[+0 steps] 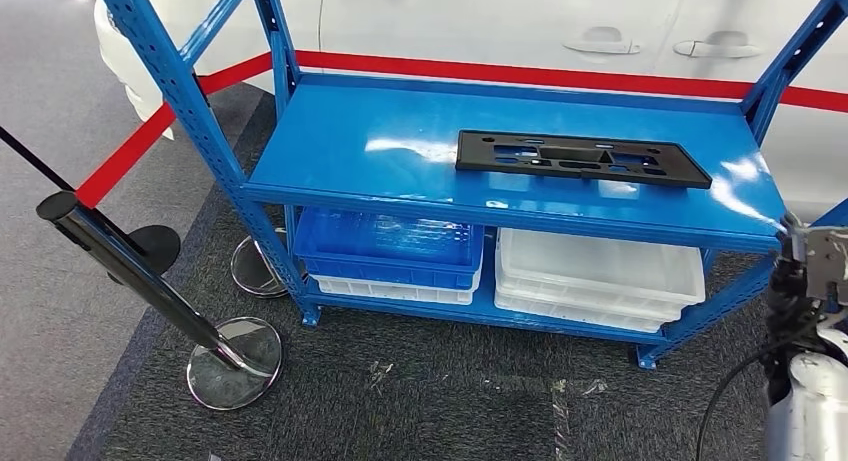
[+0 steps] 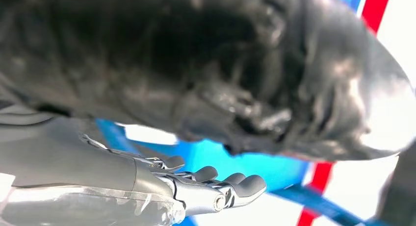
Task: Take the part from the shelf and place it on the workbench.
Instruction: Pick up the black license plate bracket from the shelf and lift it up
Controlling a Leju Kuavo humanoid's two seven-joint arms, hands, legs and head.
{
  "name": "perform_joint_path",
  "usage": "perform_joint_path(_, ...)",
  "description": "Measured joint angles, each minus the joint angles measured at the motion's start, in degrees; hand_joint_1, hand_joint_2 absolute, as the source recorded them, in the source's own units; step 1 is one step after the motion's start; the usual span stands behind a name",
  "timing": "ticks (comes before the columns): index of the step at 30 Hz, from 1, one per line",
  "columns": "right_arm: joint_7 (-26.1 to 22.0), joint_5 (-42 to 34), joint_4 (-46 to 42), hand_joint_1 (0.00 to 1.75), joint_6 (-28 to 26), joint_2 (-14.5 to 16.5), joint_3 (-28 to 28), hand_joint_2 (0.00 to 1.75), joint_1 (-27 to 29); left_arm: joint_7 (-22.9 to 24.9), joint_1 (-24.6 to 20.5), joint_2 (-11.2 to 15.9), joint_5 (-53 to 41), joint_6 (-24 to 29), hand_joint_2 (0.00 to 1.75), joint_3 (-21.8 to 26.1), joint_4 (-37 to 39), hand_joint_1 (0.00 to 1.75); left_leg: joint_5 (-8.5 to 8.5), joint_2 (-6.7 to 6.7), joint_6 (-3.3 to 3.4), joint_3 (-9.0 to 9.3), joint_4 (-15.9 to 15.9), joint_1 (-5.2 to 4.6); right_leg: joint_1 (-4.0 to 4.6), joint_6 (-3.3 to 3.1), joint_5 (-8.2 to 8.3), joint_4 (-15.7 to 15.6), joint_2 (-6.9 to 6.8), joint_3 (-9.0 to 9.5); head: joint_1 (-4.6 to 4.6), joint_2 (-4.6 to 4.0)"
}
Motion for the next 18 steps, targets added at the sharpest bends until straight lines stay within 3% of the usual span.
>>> perform_joint_path(11,5.5,7.1,-8.9,0.00,-0.3,-0.9,13.4,0.00,-3.3,1.3,0.1,0.0,-0.5,0.3,0.00,-0.7,0.0,0.00,0.03,-0.09,0.00,0.03,0.0,-0.01,-0.01,0.01,0.01,0.0,-0.02,-0.02,-0.01,0.00)
perform_joint_path(15,7.4,10.0,-11.6,0.00,-0.3,-0.9,18.9,1.75,-4.5,1.9,0.0,0.0,-1.0,0.3,0.00,-1.6,0.0,0.00,0.10,-0.27,0.05,0.07,0.0,0.00,0.00,0.02,0.01,0.0,-0.28,-0.01,0.01,0.00)
perform_joint_path(18,9.0,12.5,-13.9,0.00,-0.3,-1.0,23.8,1.75,-5.8,2.5,0.2,0.0,-1.3,0.3,0.00,-2.0,0.0,0.00,0.11,-0.24,0.06,0.07,0.0,0.00,0.00,0.02,0.01,0.0,-0.25,-0.03,-0.01,0.00)
